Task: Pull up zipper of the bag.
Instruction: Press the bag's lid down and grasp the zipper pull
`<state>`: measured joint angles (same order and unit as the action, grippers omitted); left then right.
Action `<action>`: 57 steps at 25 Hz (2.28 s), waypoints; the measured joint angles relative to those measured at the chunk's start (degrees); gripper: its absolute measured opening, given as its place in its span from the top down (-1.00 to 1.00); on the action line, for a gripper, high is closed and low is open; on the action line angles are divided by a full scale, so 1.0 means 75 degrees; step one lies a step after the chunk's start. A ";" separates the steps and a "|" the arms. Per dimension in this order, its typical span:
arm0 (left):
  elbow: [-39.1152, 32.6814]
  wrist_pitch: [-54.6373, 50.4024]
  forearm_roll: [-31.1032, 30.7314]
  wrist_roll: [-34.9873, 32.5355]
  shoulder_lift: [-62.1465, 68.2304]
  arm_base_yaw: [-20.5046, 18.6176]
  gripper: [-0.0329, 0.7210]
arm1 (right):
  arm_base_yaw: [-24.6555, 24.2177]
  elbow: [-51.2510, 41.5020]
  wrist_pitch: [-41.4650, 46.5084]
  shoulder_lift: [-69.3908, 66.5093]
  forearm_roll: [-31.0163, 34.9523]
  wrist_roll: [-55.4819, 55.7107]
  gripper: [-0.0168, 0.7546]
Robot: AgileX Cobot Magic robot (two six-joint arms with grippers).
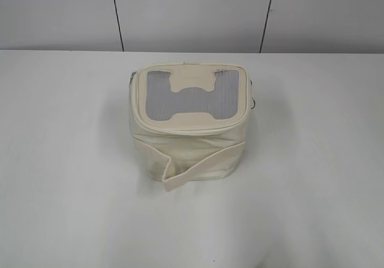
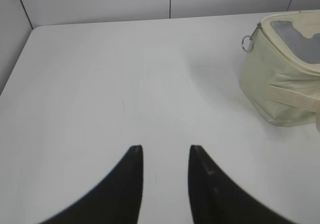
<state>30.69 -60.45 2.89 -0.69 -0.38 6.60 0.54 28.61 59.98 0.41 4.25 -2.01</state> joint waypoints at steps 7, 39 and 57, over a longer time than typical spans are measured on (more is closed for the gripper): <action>0.0000 0.0000 0.0000 0.0000 0.0000 0.0000 0.28 | 0.0000 0.0000 0.0000 0.0000 0.0000 0.0000 -0.32; 0.0000 0.0000 0.0000 0.0000 0.0000 0.0000 0.28 | 0.0000 0.0078 -0.0306 -0.0436 0.1352 -0.0654 -0.28; 0.0000 0.0000 0.0018 0.0000 0.0000 0.0000 0.28 | 0.0943 0.4461 -0.1979 -1.2182 0.9090 -1.0688 -0.24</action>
<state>30.69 -60.45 3.03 -0.69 -0.38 6.60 7.62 62.07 45.13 -90.95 72.43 -82.17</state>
